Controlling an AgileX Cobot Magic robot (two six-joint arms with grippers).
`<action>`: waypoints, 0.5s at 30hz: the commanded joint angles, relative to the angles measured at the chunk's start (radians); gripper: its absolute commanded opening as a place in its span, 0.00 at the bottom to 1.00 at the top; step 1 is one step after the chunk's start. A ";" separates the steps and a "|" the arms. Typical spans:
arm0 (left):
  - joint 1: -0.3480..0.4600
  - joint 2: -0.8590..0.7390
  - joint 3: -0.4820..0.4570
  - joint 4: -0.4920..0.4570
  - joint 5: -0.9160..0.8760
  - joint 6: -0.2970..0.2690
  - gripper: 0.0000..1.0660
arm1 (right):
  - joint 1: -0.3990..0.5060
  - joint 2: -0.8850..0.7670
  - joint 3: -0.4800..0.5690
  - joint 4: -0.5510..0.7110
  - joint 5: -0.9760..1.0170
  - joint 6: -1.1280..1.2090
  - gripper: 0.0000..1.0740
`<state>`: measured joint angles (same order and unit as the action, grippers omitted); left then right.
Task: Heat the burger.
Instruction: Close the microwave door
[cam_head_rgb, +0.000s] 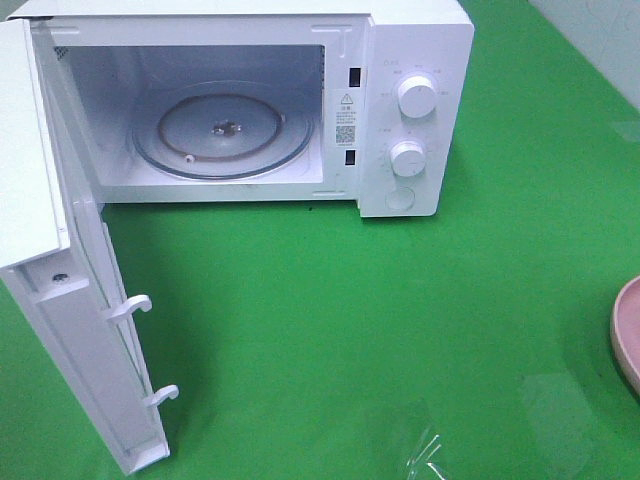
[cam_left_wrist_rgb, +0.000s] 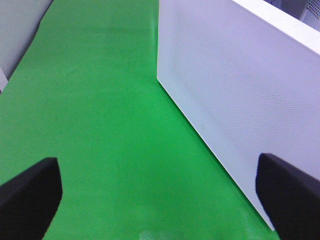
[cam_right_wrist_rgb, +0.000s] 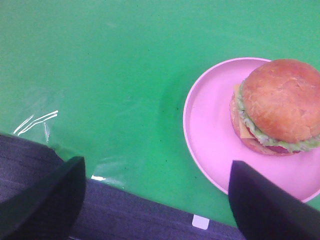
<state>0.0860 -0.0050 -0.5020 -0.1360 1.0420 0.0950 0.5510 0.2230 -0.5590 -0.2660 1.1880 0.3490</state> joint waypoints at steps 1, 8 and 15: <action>0.003 -0.009 0.003 -0.005 -0.001 -0.003 0.91 | -0.041 -0.057 0.009 0.007 -0.048 -0.016 0.71; 0.003 -0.009 0.003 -0.005 -0.001 -0.003 0.91 | -0.170 -0.139 0.021 0.097 -0.132 -0.116 0.71; 0.003 -0.009 0.003 -0.005 -0.001 -0.003 0.91 | -0.310 -0.220 0.051 0.172 -0.182 -0.215 0.71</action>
<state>0.0860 -0.0050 -0.5020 -0.1360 1.0420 0.0950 0.2920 0.0360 -0.5130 -0.1140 1.0240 0.1790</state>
